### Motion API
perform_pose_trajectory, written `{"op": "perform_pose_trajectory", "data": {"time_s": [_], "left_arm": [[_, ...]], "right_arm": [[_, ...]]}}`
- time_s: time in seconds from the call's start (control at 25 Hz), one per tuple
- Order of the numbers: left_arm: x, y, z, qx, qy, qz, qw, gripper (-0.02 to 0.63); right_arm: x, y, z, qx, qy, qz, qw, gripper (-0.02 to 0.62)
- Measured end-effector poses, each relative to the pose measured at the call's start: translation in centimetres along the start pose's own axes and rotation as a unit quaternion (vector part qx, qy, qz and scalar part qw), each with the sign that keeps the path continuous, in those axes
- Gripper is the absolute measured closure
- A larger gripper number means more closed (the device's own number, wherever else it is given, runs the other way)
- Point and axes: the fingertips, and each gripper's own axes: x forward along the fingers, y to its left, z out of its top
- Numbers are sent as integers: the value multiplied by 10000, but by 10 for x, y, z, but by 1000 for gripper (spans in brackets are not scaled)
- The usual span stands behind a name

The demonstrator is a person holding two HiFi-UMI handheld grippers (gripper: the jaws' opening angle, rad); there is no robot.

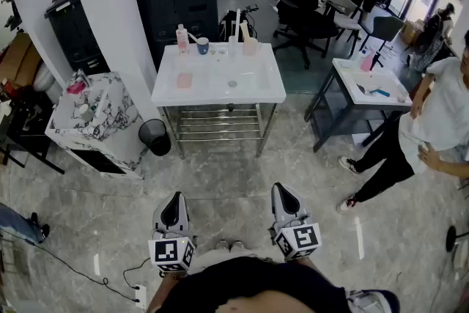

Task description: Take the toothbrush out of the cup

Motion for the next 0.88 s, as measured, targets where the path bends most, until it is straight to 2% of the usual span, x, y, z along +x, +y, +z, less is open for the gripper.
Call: {"op": "perform_pose_trajectory", "data": {"time_s": [0.44, 0.52, 0.64, 0.76, 0.8, 0.84, 0.88], "left_arm": [[0, 0, 3, -4, -70, 18, 10000, 604], [-1, 1, 4, -37, -95, 26, 9999, 604], [-2, 2, 9, -89, -214, -22, 9997, 604], [-1, -1, 10, -1, -247, -117, 9996, 603], [0, -3, 10, 39, -218, -162, 9996, 546], [2, -5, 11, 57, -191, -195, 9996, 421], [3, -6, 10, 51, -179, -200, 9996, 340]], "right_arm": [[1, -4, 3, -58, -65, -78, 9999, 591], [3, 2, 8, -316, -146, -19, 9994, 591], [7, 15, 23, -1176, -556, 134, 9914, 591], [8, 18, 25, -1116, -673, 220, 9912, 591], [8, 17, 24, -1036, -675, 225, 9921, 569], [7, 15, 24, -982, -679, 211, 9926, 554], [7, 12, 23, -941, -684, 185, 9930, 524]]}}
